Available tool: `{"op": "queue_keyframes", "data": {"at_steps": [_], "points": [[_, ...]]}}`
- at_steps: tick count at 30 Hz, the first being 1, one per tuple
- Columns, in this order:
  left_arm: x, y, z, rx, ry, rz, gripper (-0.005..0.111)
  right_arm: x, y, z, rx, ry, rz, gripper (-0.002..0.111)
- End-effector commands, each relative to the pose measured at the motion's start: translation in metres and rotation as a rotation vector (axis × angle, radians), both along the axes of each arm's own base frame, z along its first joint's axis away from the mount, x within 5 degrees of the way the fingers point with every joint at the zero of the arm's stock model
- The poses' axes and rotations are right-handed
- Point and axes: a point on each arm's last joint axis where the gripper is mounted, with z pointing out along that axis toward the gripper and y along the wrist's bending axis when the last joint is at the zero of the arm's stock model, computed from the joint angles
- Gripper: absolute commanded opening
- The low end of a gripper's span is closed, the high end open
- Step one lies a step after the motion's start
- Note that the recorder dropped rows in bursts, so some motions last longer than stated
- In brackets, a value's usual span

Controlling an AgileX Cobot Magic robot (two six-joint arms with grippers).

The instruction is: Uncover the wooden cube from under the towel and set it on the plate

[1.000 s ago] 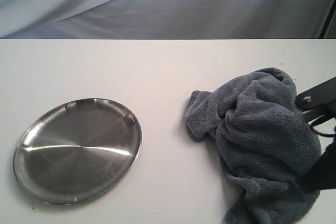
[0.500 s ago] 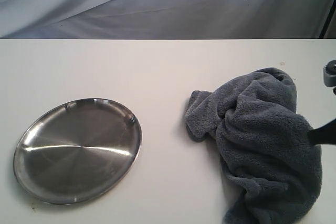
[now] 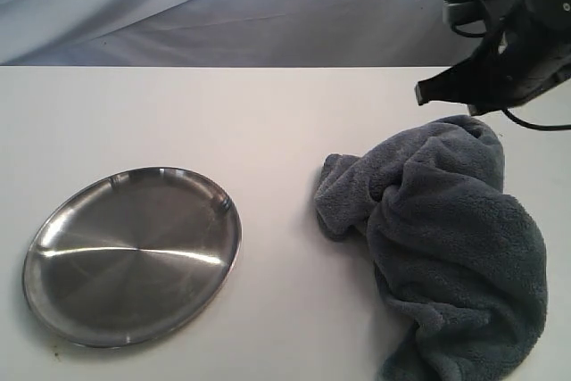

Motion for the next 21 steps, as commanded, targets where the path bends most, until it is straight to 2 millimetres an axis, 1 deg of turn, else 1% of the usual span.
{"op": "queue_keyframes", "data": {"at_steps": [1,4,7,9,14,17,19,21], "points": [[0.000,0.000,-0.001,0.000,0.001,-0.001,0.001,0.025,0.022,-0.010,0.142,0.041,0.103,0.000],[0.000,0.000,-0.001,0.000,0.001,-0.001,0.001,0.028,0.033,-0.013,0.240,0.063,0.141,0.000],[0.000,0.000,-0.001,-0.002,0.001,-0.001,0.001,0.024,0.037,-0.013,0.268,0.096,0.171,0.000],[0.000,0.000,-0.001,-0.002,0.001,-0.001,0.001,0.020,0.041,-0.014,0.252,0.129,0.213,0.000],[0.000,0.000,-0.001,-0.002,0.001,-0.001,0.001,0.006,0.063,-0.016,0.211,0.197,0.313,0.000],[0.000,0.000,-0.001,-0.002,0.001,-0.001,0.001,-0.006,0.080,-0.018,0.196,0.249,0.365,0.000],[0.000,0.000,-0.001,0.000,0.001,-0.001,0.001,-0.017,0.091,-0.020,0.183,0.286,0.406,0.000],[0.000,0.000,-0.001,0.000,0.001,-0.001,0.001,-0.030,0.098,-0.024,0.166,0.311,0.434,0.000]]}}
